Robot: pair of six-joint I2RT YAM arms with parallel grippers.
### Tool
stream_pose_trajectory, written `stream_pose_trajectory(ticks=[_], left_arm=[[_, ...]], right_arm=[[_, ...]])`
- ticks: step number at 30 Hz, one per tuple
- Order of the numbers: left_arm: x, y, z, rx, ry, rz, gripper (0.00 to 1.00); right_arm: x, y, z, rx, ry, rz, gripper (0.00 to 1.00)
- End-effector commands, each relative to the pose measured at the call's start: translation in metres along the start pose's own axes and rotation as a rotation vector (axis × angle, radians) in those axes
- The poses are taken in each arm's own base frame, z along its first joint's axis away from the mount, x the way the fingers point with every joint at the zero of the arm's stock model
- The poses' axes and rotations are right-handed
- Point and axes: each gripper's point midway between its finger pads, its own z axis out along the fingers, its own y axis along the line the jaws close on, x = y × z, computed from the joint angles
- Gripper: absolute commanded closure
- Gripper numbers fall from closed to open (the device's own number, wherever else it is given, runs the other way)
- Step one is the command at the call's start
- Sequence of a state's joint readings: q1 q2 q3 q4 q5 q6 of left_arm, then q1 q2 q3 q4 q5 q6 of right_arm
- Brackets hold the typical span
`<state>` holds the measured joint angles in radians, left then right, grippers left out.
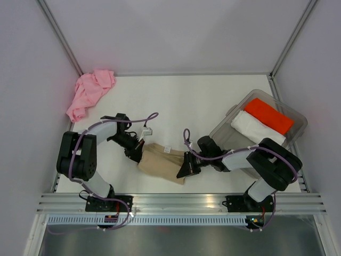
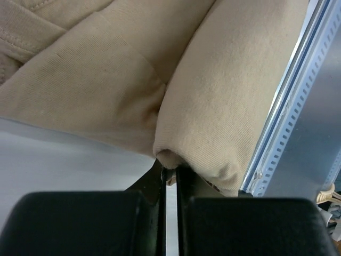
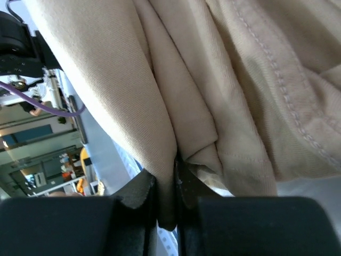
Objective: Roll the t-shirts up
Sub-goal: Roll the tshirt
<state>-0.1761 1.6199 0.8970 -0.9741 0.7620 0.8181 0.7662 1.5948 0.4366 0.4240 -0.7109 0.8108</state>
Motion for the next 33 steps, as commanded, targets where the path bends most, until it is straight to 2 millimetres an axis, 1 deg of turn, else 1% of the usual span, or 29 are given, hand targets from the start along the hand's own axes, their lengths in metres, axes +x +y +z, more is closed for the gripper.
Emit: stream_pose_trajectory(ticks=[1, 2, 3, 4, 5, 7, 9, 10, 11, 12, 13, 15, 16, 17, 18, 19, 20, 21, 23, 24, 25, 26, 27, 28, 29, 30, 31, 32, 33], left_arm=[[-0.014, 0.015, -0.002, -0.043, -0.02, -0.028, 0.98], [-0.012, 0.019, -0.002, -0.061, -0.009, -0.036, 0.98], [-0.012, 0.022, -0.001, -0.066, -0.007, -0.04, 0.98], [-0.011, 0.022, -0.001, -0.068, -0.006, -0.042, 0.98], [-0.01, 0.022, 0.0, -0.066, -0.005, -0.047, 0.98], [-0.01, 0.022, 0.0, -0.071, -0.008, -0.049, 0.98], [-0.009, 0.023, 0.0, -0.08, -0.007, -0.055, 0.98], [-0.01, 0.023, 0.0, -0.081, -0.01, -0.051, 0.98], [-0.008, 0.022, 0.0, -0.081, -0.008, -0.053, 0.98], [-0.008, 0.023, 0.0, -0.083, -0.008, -0.049, 0.98], [-0.008, 0.023, 0.0, -0.086, -0.01, -0.044, 0.98], [-0.01, 0.022, -0.001, -0.084, -0.018, -0.04, 0.98], [-0.011, 0.02, -0.002, -0.079, -0.023, -0.034, 0.98], [-0.015, 0.017, -0.004, -0.076, -0.04, -0.02, 0.97], [-0.016, 0.015, -0.006, -0.071, -0.049, 0.001, 0.89], [-0.02, 0.009, -0.01, -0.056, -0.063, 0.012, 0.84], [-0.02, 0.01, -0.016, -0.061, -0.074, 0.033, 0.72], [-0.021, 0.011, -0.02, -0.066, -0.081, 0.039, 0.67], [-0.02, 0.018, -0.034, -0.107, -0.091, 0.047, 0.62], [-0.019, 0.021, -0.038, -0.121, -0.09, 0.064, 0.62], [-0.018, 0.024, -0.042, -0.132, -0.091, 0.068, 0.61], [-0.018, 0.026, -0.051, -0.139, -0.1, 0.067, 0.61], [-0.02, 0.026, -0.056, -0.141, -0.111, 0.073, 0.61], [-0.027, 0.026, -0.064, -0.146, -0.13, 0.083, 0.6], [-0.028, 0.022, -0.068, -0.141, -0.136, 0.084, 0.57], [-0.03, 0.023, -0.078, -0.159, -0.16, 0.072, 0.55], [-0.038, 0.021, -0.085, -0.169, -0.184, 0.086, 0.53], [-0.044, 0.018, -0.088, -0.166, -0.208, 0.075, 0.48], [-0.05, 0.012, -0.09, -0.163, -0.233, 0.088, 0.46]], right_arm=[[-0.016, -0.01, -0.004, 0.067, -0.034, -0.06, 0.8], [-0.009, -0.02, -0.008, 0.123, -0.003, -0.05, 0.69], [-0.009, -0.021, -0.01, 0.139, -0.004, -0.072, 0.65], [-0.012, -0.016, -0.015, 0.135, -0.019, -0.124, 0.61], [-0.01, -0.016, -0.019, 0.148, -0.018, -0.129, 0.54], [-0.02, -0.008, -0.028, 0.162, -0.081, -0.173, 0.44], [-0.031, -0.001, -0.033, 0.167, -0.144, -0.193, 0.43], [-0.032, -0.003, -0.034, 0.171, -0.162, -0.188, 0.43], [-0.038, 0.003, -0.033, 0.151, -0.198, -0.188, 0.43], [-0.04, 0.001, -0.032, 0.149, -0.211, -0.182, 0.43], [-0.045, 0.004, -0.031, 0.138, -0.233, -0.192, 0.44], [-0.048, 0.0, -0.026, 0.142, -0.242, -0.173, 0.47], [-0.051, 0.001, -0.025, 0.133, -0.254, -0.17, 0.59], [-0.051, -0.001, -0.024, 0.138, -0.251, -0.16, 0.69], [-0.049, -0.006, -0.021, 0.149, -0.236, -0.14, 0.78], [-0.048, -0.007, -0.02, 0.152, -0.231, -0.133, 0.94], [-0.047, -0.008, -0.02, 0.152, -0.232, -0.123, 0.99], [-0.048, -0.009, -0.022, 0.159, -0.244, -0.118, 1.0], [-0.053, -0.011, -0.026, 0.187, -0.276, -0.109, 1.0], [-0.061, -0.008, -0.028, 0.199, -0.305, -0.104, 1.0], [-0.062, -0.01, -0.029, 0.215, -0.303, -0.092, 1.0], [-0.063, -0.009, -0.03, 0.22, -0.303, -0.087, 1.0], [-0.068, -0.006, -0.028, 0.218, -0.301, -0.083, 1.0], [-0.064, -0.009, -0.028, 0.232, -0.28, -0.065, 1.0], [-0.063, -0.011, -0.026, 0.242, -0.267, -0.053, 1.0], [-0.063, -0.011, -0.026, 0.243, -0.26, -0.051, 1.0], [-0.063, -0.012, -0.025, 0.247, -0.256, -0.049, 1.0], [-0.062, -0.012, -0.026, 0.25, -0.254, -0.05, 1.0], [-0.062, -0.013, -0.025, 0.253, -0.251, -0.048, 1.0]])
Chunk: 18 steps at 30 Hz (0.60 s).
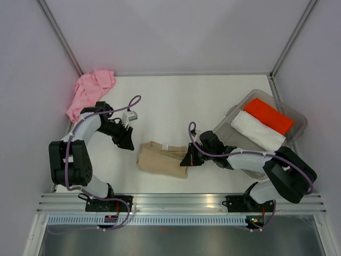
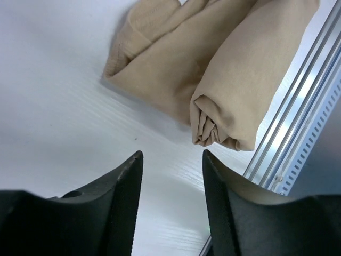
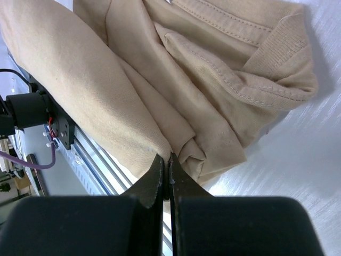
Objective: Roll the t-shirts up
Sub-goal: Roll the tshirt
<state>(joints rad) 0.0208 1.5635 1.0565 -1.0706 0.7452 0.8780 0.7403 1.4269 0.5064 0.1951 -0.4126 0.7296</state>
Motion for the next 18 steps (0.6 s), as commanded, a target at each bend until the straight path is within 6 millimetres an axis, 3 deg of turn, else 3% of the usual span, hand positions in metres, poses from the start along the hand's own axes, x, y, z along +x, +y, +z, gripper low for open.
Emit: stream_pose_trajectory(ticks=[1, 2, 5, 9, 12, 13, 15, 16, 18], left_arm=[[-0.033, -0.023, -0.018, 0.026, -0.114, 0.087, 0.45], [-0.037, -0.03, -0.011, 0.04, -0.1, 0.101, 0.42], [-0.03, -0.039, 0.012, 0.056, -0.032, 0.076, 0.16], [-0.024, -0.015, 0.036, -0.024, 0.015, 0.019, 0.18], [-0.021, -0.002, 0.042, -0.059, 0.04, -0.028, 0.42], [-0.02, -0.001, 0.042, -0.059, 0.04, -0.03, 0.62], [-0.018, -0.005, 0.044, -0.043, 0.039, -0.036, 0.82], [-0.016, -0.007, 0.044, -0.038, 0.038, -0.032, 0.98], [-0.008, -0.009, 0.048, -0.024, 0.052, -0.041, 0.98]], right_arm=[[-0.009, -0.003, 0.001, 0.038, -0.016, 0.021, 1.0], [-0.011, -0.001, 0.002, 0.033, -0.017, 0.017, 1.0], [-0.013, 0.001, 0.003, 0.029, -0.013, 0.013, 1.0], [-0.012, 0.0, 0.005, 0.031, -0.001, 0.011, 1.0], [-0.011, 0.002, 0.005, 0.019, 0.004, 0.011, 1.0], [-0.012, 0.004, 0.005, 0.015, 0.002, 0.007, 1.0], [-0.014, 0.007, 0.004, 0.004, -0.001, 0.002, 1.0], [-0.015, 0.009, 0.004, 0.001, -0.003, 0.001, 1.0], [-0.018, 0.009, 0.005, 0.003, -0.005, -0.001, 1.0]])
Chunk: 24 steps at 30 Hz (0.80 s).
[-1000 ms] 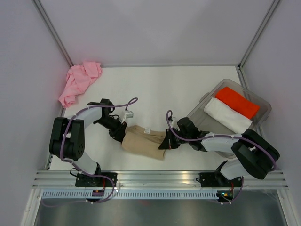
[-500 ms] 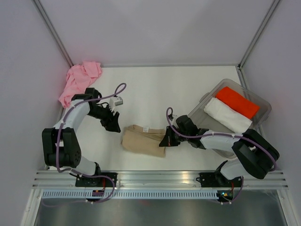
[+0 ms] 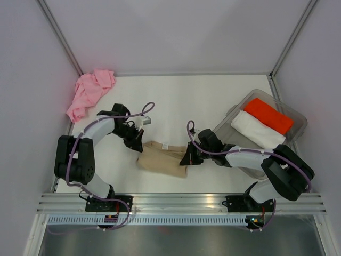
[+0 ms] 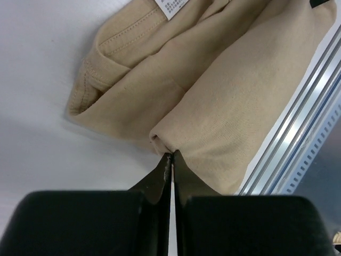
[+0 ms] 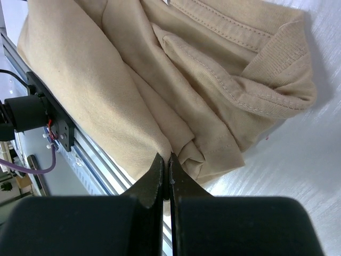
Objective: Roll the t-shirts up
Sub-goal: Roll the tshirt
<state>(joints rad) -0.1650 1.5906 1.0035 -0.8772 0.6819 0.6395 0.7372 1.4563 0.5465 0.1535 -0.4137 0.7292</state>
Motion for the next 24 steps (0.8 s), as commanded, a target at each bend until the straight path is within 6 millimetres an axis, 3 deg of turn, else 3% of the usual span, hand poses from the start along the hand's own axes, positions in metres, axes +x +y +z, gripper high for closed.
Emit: stream_pose_trajectory(ticks=[1, 7, 10, 12, 15, 16, 17, 20, 22, 24], left_arm=[[0.006, 0.001, 0.006, -0.001, -0.002, -0.014, 0.98], [0.04, 0.016, 0.027, -0.002, 0.122, -0.072, 0.98], [0.05, 0.022, 0.032, -0.012, 0.162, -0.093, 0.98], [0.048, 0.023, 0.031, -0.022, 0.154, -0.084, 0.98], [0.043, 0.021, 0.026, -0.032, 0.133, -0.067, 0.98], [0.041, 0.02, 0.023, -0.04, 0.124, -0.059, 0.98], [0.04, 0.021, 0.022, -0.049, 0.121, -0.054, 0.98], [0.036, 0.021, 0.019, -0.055, 0.112, -0.048, 0.98], [0.036, 0.021, 0.02, -0.053, 0.113, -0.053, 0.98], [0.036, 0.021, 0.02, -0.054, 0.112, -0.051, 0.98]], right_arm=[[-0.014, 0.008, 0.004, -0.012, -0.015, -0.011, 1.0], [-0.015, -0.002, 0.013, 0.014, 0.003, 0.006, 0.99], [-0.024, -0.024, 0.01, 0.089, -0.036, 0.013, 0.89], [-0.025, -0.045, 0.004, 0.203, -0.039, -0.017, 0.72], [-0.048, -0.018, -0.009, 0.191, -0.119, -0.192, 0.6], [-0.071, -0.001, -0.023, 0.214, -0.214, -0.267, 0.57], [-0.068, 0.01, -0.028, 0.234, -0.211, -0.386, 0.55], [-0.083, 0.044, -0.051, 0.285, -0.314, -0.651, 0.49], [-0.072, 0.066, -0.053, 0.251, -0.322, -0.791, 0.4], [-0.068, 0.068, -0.053, 0.301, -0.318, -0.997, 0.32]])
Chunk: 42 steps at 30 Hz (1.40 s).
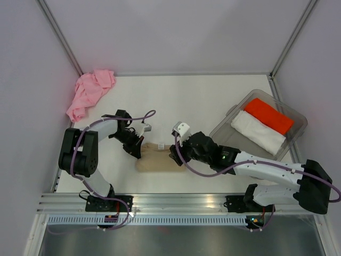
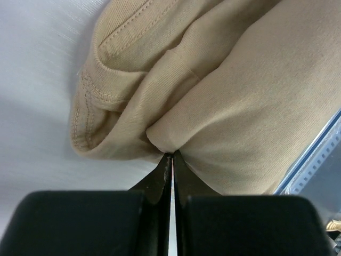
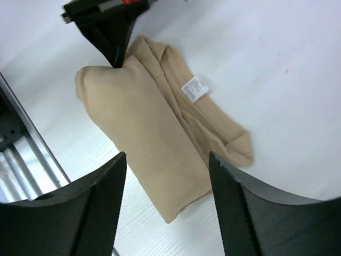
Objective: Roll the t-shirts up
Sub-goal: Roll the tshirt
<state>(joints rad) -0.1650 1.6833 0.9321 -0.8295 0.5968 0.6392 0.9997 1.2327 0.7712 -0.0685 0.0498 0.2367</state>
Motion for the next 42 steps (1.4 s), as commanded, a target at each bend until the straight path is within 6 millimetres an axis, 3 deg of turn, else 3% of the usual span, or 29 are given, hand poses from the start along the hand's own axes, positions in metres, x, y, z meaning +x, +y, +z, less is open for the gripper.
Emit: stream_pose_trajectory(ticks=[1, 2, 3, 4, 8, 13, 16, 23, 26, 28, 29, 30, 33, 34, 36, 38, 42], left_arm=[[-0.004, 0.005, -0.004, -0.041, -0.014, 0.014, 0.98], [-0.005, 0.006, -0.005, -0.041, -0.017, 0.017, 0.98], [-0.005, 0.005, -0.004, -0.04, -0.018, 0.017, 0.98], [-0.006, 0.005, -0.005, -0.04, -0.02, 0.019, 0.98], [-0.008, 0.005, -0.004, -0.033, -0.026, 0.028, 0.98], [-0.01, 0.006, -0.005, -0.032, -0.03, 0.039, 0.98], [-0.013, 0.007, -0.005, -0.03, -0.034, 0.041, 0.98], [-0.015, 0.011, -0.006, -0.041, -0.029, 0.053, 0.98], [-0.015, 0.013, -0.006, -0.047, -0.023, 0.06, 0.98], [-0.014, 0.013, -0.006, -0.047, -0.023, 0.066, 0.98], [-0.013, 0.012, -0.005, -0.042, -0.021, 0.063, 0.98], [-0.011, 0.01, -0.005, -0.037, -0.018, 0.064, 0.98], [-0.005, 0.005, -0.004, -0.014, -0.005, 0.063, 0.98], [-0.004, 0.004, -0.005, -0.008, -0.005, 0.075, 0.97], [-0.007, -0.004, -0.01, 0.021, -0.03, 0.09, 0.87], [-0.008, -0.011, -0.023, 0.038, -0.058, 0.108, 0.68], [-0.026, -0.014, -0.053, -0.009, -0.137, 0.208, 0.55]], right_arm=[[0.005, -0.014, -0.006, 0.125, 0.018, -0.421, 0.3], [0.016, 0.006, -0.007, 0.082, 0.042, -0.525, 0.28], [0.025, 0.003, -0.006, 0.111, 0.076, -0.657, 0.27], [0.034, 0.015, -0.006, 0.091, 0.088, -0.732, 0.26], [0.055, 0.007, 0.004, 0.144, 0.172, -0.89, 0.24], [0.051, 0.003, 0.016, 0.202, 0.153, -0.947, 0.21], [0.063, 0.004, 0.025, 0.181, 0.181, -0.966, 0.21], [0.112, -0.002, 0.041, 0.125, 0.322, -0.986, 0.2], [0.119, -0.007, 0.047, 0.128, 0.357, -0.956, 0.21], [0.123, -0.01, 0.05, 0.125, 0.383, -0.925, 0.28], [0.124, -0.012, 0.051, 0.128, 0.394, -0.904, 0.37], [0.12, -0.017, 0.051, 0.146, 0.409, -0.868, 0.64], [0.12, -0.019, 0.05, 0.147, 0.432, -0.822, 0.86], [0.119, -0.016, 0.05, 0.137, 0.431, -0.809, 0.89], [0.117, -0.002, 0.046, 0.075, 0.416, -0.754, 0.98], [0.108, 0.01, 0.041, 0.024, 0.385, -0.708, 1.0], [0.107, 0.046, 0.029, -0.163, 0.371, -0.578, 1.0]])
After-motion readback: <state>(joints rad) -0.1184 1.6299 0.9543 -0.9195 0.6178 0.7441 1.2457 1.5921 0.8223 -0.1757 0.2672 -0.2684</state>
